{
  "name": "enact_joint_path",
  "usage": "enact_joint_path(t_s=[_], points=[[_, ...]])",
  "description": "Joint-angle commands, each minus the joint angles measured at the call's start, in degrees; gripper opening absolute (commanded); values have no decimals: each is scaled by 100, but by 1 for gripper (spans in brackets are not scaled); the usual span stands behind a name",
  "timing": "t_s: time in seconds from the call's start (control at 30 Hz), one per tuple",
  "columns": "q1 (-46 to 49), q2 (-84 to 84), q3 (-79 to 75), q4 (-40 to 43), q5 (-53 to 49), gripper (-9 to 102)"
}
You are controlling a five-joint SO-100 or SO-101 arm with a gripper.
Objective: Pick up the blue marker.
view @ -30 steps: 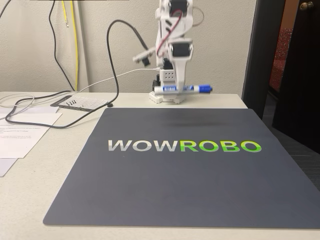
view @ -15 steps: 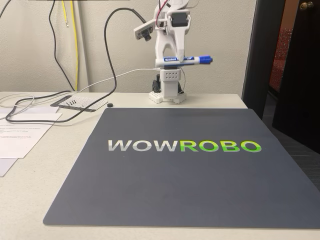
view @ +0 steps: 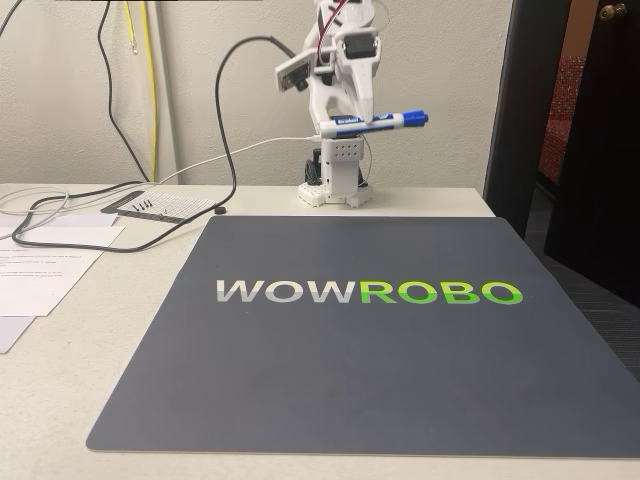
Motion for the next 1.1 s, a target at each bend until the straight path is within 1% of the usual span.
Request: enact_joint_path(t_s=[0.0,0.17,0.57,1.07], points=[[9,413,448,-202,-18,0],[62,826,853,-343,-53,0],[176,879,914,-220,-53,0],[246,905,888,-299,-9,0]])
